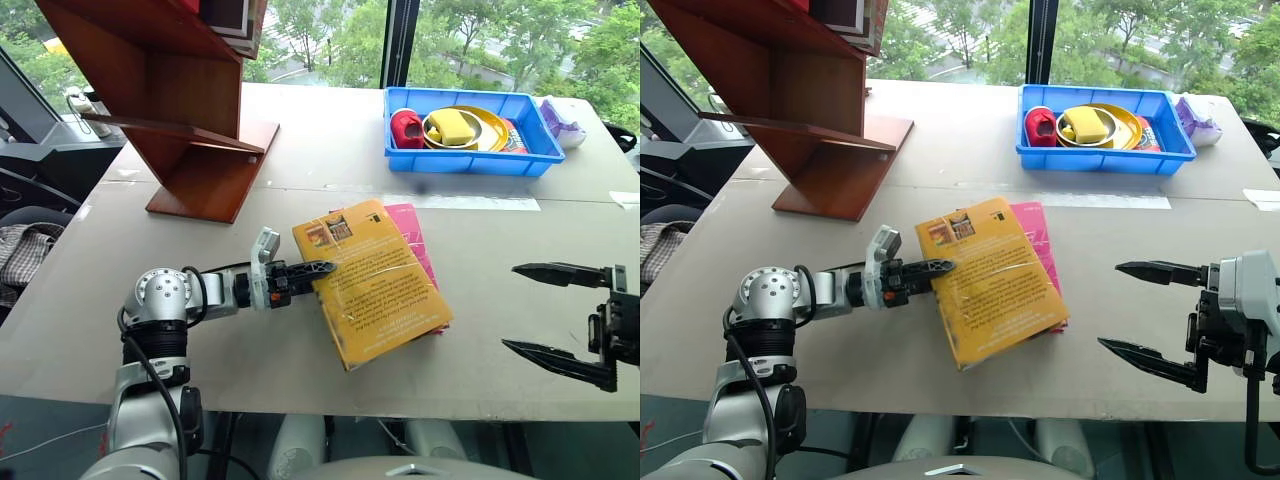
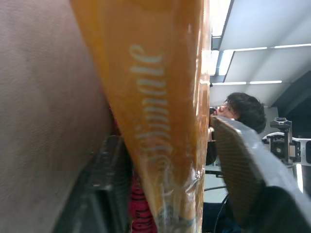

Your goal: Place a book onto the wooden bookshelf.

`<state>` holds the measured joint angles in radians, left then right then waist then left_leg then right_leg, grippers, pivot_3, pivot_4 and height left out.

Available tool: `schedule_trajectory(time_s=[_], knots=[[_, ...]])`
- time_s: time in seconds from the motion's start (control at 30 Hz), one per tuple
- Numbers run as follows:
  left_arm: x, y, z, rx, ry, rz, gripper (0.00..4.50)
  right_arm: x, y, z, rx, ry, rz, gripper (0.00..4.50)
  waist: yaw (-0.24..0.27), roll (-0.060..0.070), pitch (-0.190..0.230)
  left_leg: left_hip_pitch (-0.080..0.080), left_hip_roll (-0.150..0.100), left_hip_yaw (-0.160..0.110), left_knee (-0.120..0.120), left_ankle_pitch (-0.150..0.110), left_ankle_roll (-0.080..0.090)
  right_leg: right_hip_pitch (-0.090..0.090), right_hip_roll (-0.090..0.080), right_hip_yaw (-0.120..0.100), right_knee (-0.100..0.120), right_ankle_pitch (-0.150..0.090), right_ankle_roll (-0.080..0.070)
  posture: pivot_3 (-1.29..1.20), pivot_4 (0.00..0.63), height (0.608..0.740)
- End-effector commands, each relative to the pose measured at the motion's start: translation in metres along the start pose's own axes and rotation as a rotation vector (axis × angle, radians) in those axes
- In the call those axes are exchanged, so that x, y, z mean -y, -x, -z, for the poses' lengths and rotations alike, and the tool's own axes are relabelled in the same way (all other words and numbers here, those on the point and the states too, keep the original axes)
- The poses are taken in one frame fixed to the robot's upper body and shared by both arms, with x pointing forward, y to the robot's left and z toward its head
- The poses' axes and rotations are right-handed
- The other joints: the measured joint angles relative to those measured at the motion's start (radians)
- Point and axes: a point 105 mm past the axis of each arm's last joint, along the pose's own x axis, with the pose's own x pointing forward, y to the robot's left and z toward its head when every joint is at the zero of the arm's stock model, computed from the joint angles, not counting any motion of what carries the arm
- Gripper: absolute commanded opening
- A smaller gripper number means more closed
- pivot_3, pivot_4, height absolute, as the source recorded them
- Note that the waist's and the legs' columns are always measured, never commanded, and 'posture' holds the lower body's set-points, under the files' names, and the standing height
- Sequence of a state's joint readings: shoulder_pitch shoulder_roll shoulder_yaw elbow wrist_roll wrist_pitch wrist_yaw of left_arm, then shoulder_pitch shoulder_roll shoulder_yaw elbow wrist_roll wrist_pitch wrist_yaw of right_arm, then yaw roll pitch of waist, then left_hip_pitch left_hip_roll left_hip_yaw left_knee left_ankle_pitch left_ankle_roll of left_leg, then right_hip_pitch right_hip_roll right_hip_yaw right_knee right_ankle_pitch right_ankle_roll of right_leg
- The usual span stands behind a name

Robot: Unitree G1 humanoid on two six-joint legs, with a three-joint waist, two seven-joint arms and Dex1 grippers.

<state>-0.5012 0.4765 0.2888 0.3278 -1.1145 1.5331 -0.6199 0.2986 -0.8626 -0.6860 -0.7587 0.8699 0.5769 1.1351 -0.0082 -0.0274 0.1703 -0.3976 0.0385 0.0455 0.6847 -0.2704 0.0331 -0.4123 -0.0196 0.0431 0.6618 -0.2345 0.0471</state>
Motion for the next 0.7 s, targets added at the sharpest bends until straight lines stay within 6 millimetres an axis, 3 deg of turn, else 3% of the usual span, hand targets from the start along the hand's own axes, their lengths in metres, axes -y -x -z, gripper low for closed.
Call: schedule_trajectory(time_s=[0.03, 0.1, 0.27, 0.37, 0.43, 0.5, 0.6, 0.7], knots=[[0.010, 0.012, -0.003, 0.030, -0.056, 0.031, 0.70, -0.003, -0.003, -0.007, 0.035, 0.036, 0.001, 4.50, -0.002, 0.000, 0.000, 0.000, 0.000, 0.000, 0.000, 0.000, 0.000, 0.000, 0.000, 0.000, 0.000, 0.000, 0.000, 0.00, 0.150, 0.740], [0.025, 0.024, -0.012, 0.087, -0.125, 0.073, 0.22, -0.002, -0.006, -0.007, 0.057, 0.027, -0.005, 4.50, -0.007, 0.000, 0.000, 0.000, 0.000, 0.000, 0.000, 0.000, 0.000, 0.000, 0.000, 0.000, 0.000, 0.000, 0.000, 0.00, 0.150, 0.740], [0.090, 0.052, -0.036, 0.142, -0.436, 0.129, 0.19, 0.007, -0.011, -0.016, 0.156, 0.010, -0.007, 4.50, -0.005, -0.002, 0.001, 0.000, 0.001, 0.000, 0.000, 0.000, 0.000, -0.001, 0.000, 0.000, 0.001, -0.001, -0.002, 0.00, 0.150, 0.740], [0.129, 0.052, -0.051, 0.151, -0.706, 0.080, 0.19, 0.020, -0.016, -0.024, 0.221, 0.016, 0.000, 4.50, 0.003, -0.002, 0.001, -0.001, 0.000, 0.000, 0.000, 0.000, 0.000, -0.001, -0.002, 0.000, -0.001, -0.002, -0.004, 0.00, 0.150, 0.740], [0.156, 0.045, -0.064, 0.164, -0.957, -0.004, 0.19, 0.029, -0.021, -0.031, 0.260, 0.032, 0.000, 4.50, 0.008, -0.002, 0.001, 0.000, -0.001, 0.001, 0.000, 0.000, 0.000, 0.000, -0.004, -0.001, -0.001, -0.002, -0.003, 0.00, 0.150, 0.740], [0.185, 0.040, -0.076, 0.184, -1.312, -0.121, 0.19, 0.037, -0.024, -0.038, 0.293, 0.051, -0.004, 4.50, 0.009, -0.002, 0.002, -0.002, -0.002, 0.001, 0.000, 0.000, 0.000, 0.000, -0.004, -0.001, -0.003, -0.002, -0.003, 0.00, 0.150, 0.740], [0.225, 0.035, -0.083, 0.191, -1.748, -0.231, 0.19, 0.046, -0.026, -0.047, 0.331, 0.077, -0.008, 4.50, 0.013, -0.001, 0.003, -0.003, -0.002, 0.002, -0.002, 0.000, 0.000, -0.001, -0.002, 0.000, -0.005, -0.001, -0.001, 0.00, 0.150, 0.740], [0.266, 0.047, -0.083, 0.140, -2.196, -0.397, 0.19, 0.054, -0.027, -0.051, 0.348, 0.096, -0.045, 4.50, 0.014, -0.001, 0.003, -0.004, -0.002, 0.003, -0.003, 0.000, 0.000, -0.002, 0.000, 0.001, -0.006, 0.000, -0.001, 0.00, 0.150, 0.740]])
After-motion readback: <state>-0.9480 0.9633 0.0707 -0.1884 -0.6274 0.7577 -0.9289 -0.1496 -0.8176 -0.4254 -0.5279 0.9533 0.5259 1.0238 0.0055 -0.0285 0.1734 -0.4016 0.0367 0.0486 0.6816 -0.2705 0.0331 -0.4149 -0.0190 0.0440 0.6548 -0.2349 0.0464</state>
